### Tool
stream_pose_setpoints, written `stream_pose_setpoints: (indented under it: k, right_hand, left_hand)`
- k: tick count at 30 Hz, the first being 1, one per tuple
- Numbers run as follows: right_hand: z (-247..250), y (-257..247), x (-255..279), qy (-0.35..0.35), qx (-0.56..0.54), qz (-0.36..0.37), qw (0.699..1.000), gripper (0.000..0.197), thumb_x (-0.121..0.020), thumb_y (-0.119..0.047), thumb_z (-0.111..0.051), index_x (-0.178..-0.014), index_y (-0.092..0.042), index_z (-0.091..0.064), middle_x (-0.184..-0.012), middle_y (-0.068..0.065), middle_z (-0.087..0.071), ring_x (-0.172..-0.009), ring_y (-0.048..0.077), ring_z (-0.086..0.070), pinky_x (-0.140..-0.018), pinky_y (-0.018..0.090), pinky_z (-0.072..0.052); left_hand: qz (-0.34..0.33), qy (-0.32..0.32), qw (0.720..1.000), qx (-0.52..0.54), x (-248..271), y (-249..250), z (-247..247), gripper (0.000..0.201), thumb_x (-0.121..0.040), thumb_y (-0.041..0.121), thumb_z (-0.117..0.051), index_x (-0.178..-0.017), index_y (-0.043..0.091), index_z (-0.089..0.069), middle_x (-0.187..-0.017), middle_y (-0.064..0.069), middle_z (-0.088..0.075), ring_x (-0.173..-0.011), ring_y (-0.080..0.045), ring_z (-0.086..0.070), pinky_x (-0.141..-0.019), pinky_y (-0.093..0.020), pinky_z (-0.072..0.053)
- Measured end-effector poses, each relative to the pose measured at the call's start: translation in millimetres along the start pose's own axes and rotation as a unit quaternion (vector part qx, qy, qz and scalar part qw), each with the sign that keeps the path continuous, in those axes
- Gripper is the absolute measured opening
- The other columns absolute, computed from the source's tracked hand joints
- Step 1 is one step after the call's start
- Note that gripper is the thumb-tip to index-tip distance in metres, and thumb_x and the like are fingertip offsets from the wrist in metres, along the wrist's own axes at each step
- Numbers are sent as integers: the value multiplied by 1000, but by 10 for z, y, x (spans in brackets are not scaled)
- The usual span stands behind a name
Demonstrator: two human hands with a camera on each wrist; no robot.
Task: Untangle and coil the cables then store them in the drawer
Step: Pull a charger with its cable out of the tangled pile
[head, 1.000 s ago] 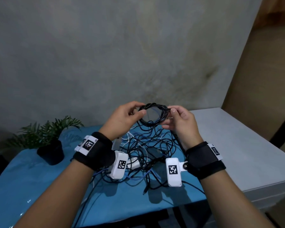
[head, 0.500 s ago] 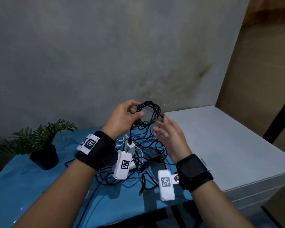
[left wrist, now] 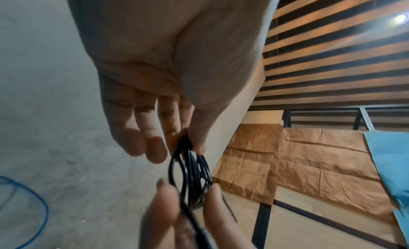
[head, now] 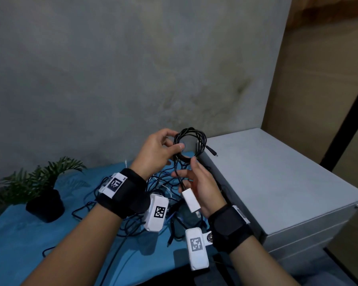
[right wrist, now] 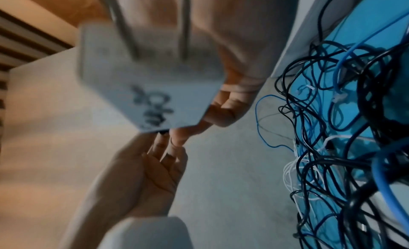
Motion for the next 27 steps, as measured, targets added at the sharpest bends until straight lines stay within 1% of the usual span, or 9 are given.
stream_pose_setpoints:
  k: [4, 6, 9, 13, 17, 20, 23, 25, 27]
  right_hand:
    - [180, -3, -4, 31, -6, -8, 999, 29, -103, -39, -53, -120, -17, -61, -86, 14, -72, -57, 21, -53, -55, 29, -49]
    - [259, 3, -10, 32, 1, -37, 999, 34, -102, -40, -55, -123, -13, -58, -92, 17, -74, -63, 24, -54, -59, 33, -47]
    - [364, -50, -10, 25, 32, -66, 997, 29, -103, -37, -55, -113, -10, -54, -97, 17, -75, -53, 21, -54, -55, 31, -47]
    - [548, -140, -35, 35, 55, -71, 995, 23, -104, -34, -53, -110, -12, -56, -95, 12, -76, -50, 16, -56, -46, 25, -45]
    - [783, -138, -142, 53, 58, -76, 994, 20, -104, -33, -55, -103, -14, -59, -98, 11, -77, -55, 17, -56, -49, 25, -44]
    - [993, -143, -282, 69, 70, -73, 993, 25, -105, -31, -53, -112, -9, -62, -95, 9, -77, -55, 15, -57, -51, 24, -44]
    - [1252, -221, -505, 101, 110, -64, 987, 34, -105, -30, -53, -122, -1, -62, -95, 9, -77, -54, 15, -57, -51, 26, -42]
    - [1446, -301, -705, 120, 140, -66, 981, 34, -105, -28, -54, -121, 1, -61, -95, 12, -77, -54, 17, -58, -46, 23, -41]
    - [1587, -371, -923, 132, 178, -73, 972, 32, -106, -23, -53, -121, 4, -59, -93, 15, -75, -51, 17, -60, -41, 21, -40]
  left_hand:
    - [6, 0, 997, -82, -30, -92, -91, 25, -90, 24, -76, -110, 23, -61, -74, -2, -63, -55, -9, -55, -53, -21, -43]
    - [4, 0, 994, -113, -47, -130, -154, 25, -90, 28, -77, -108, 25, -60, -78, -5, -65, -59, -13, -56, -58, -28, -45]
    - [2, -5, 989, -146, -62, -173, -262, 26, -90, 35, -75, -110, 25, -61, -85, -10, -69, -71, -24, -65, -69, -40, -51]
    - [15, -25, 992, -127, -66, -246, -363, 36, -91, 48, -70, -118, 26, -62, -88, -3, -70, -75, -20, -70, -80, -49, -56]
    - [24, -34, 991, -130, 45, -216, -424, 46, -95, 49, -64, -134, 27, -56, -100, 9, -67, -87, -12, -68, -89, -41, -55]
    - [-1, -54, 987, -151, 324, -134, -430, 39, -97, 46, -61, -133, 31, -53, -102, 17, -66, -76, -4, -63, -77, -27, -51]
    - [-24, -140, 981, -134, 802, -209, -422, 37, -96, 50, -58, -131, 39, -55, -105, 24, -64, -84, -2, -64, -73, -14, -49]
    - [-20, -223, 961, -164, 1141, -363, -427, 38, -93, 60, -54, -129, 46, -56, -114, 30, -59, -96, 2, -62, -81, -15, -50]
    - [13, -273, 936, -223, 1368, -730, -349, 39, -89, 73, -49, -122, 53, -57, -120, 38, -50, -110, 13, -54, -92, -9, -43]
Point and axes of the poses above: each hand's wrist, its own x-axis away from the middle knuckle, its own z-axis out of the back of the hand, y = z × x, the point moved 5 cm from there along -x, towards the middle knuckle
